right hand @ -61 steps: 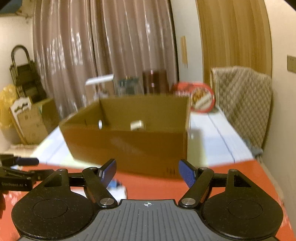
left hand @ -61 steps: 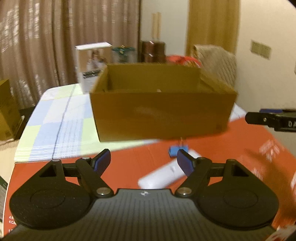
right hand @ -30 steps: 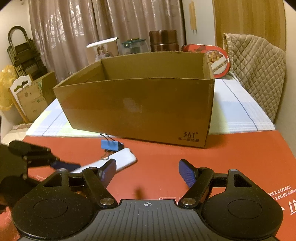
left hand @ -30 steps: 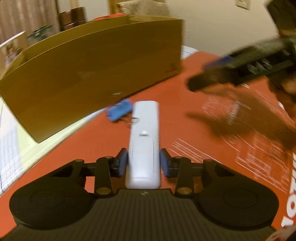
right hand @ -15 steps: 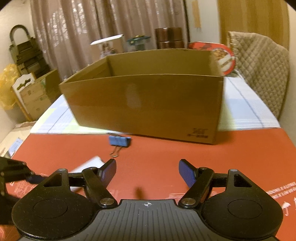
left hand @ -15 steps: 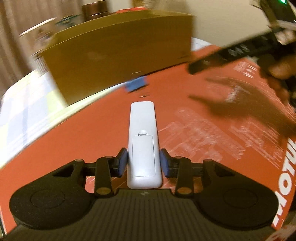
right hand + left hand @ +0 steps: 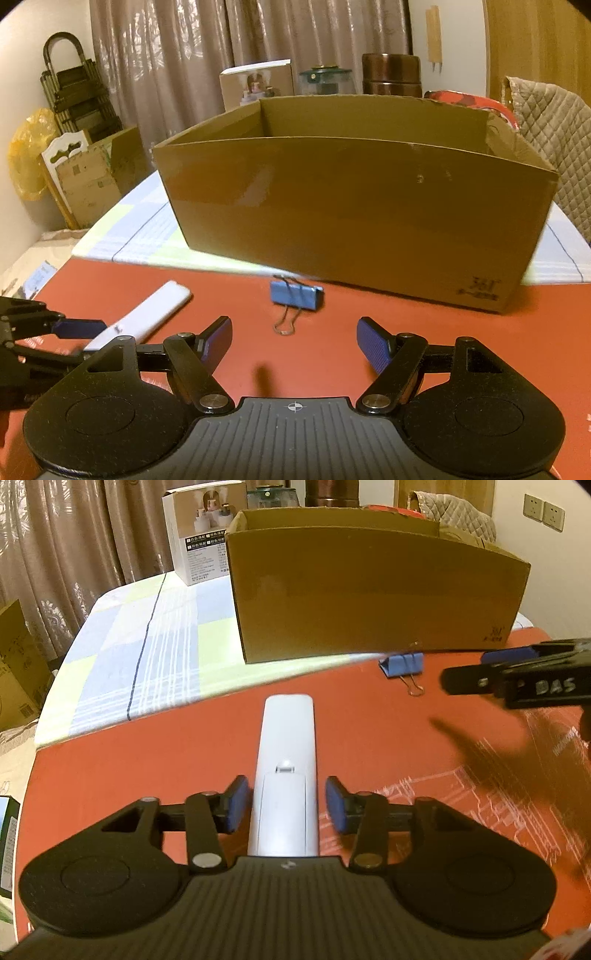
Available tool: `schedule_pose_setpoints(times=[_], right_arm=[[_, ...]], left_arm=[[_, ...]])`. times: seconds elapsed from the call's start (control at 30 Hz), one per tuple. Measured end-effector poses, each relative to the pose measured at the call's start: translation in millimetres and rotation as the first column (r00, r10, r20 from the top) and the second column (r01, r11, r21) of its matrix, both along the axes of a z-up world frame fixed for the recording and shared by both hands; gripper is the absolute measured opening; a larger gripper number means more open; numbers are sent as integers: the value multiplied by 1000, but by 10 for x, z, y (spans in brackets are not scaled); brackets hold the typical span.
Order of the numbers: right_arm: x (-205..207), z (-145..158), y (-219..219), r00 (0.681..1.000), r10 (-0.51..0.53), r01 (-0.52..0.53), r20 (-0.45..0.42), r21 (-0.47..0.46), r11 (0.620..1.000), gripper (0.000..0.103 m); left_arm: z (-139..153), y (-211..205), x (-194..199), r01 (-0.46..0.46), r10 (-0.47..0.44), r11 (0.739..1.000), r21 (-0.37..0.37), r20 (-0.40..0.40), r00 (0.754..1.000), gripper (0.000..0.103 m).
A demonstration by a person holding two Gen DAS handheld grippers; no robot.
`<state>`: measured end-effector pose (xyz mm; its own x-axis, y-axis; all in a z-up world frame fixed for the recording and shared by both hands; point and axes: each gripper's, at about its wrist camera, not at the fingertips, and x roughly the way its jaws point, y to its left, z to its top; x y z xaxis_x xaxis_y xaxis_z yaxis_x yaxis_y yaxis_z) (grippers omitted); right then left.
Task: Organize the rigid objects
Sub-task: 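Close left tool on the white remote while right tool approaches the blue binder clip, then close right tool on the blue binder clip while left tool holds the remote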
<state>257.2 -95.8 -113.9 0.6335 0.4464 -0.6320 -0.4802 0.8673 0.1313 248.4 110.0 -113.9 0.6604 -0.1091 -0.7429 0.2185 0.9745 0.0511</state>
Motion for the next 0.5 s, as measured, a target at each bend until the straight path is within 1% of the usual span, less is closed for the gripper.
schedule_pose_setpoints(times=[0.17, 0.3, 0.4, 0.43, 0.5], right_arm=[[118, -97, 141, 1000, -23, 23, 21, 1, 1000, 71], [235, -188, 252, 999, -30, 30, 12, -1, 1000, 71], [323, -238, 340, 999, -42, 42, 14, -17, 999, 66], [349, -253, 368, 999, -45, 45, 19, -27, 999, 63], [402, -286, 414, 998, -53, 54, 30, -45, 997, 61]], left_arm=[[0, -2, 83, -21, 21, 1000, -10, 5, 1000, 46], [-41, 15, 134, -39, 39, 999, -25, -10, 999, 47], [-69, 21, 159, -36, 35, 999, -26, -20, 999, 48], [-77, 17, 169, -34, 33, 999, -22, -23, 999, 48], [-85, 8, 160, -29, 28, 999, -15, -25, 999, 48]])
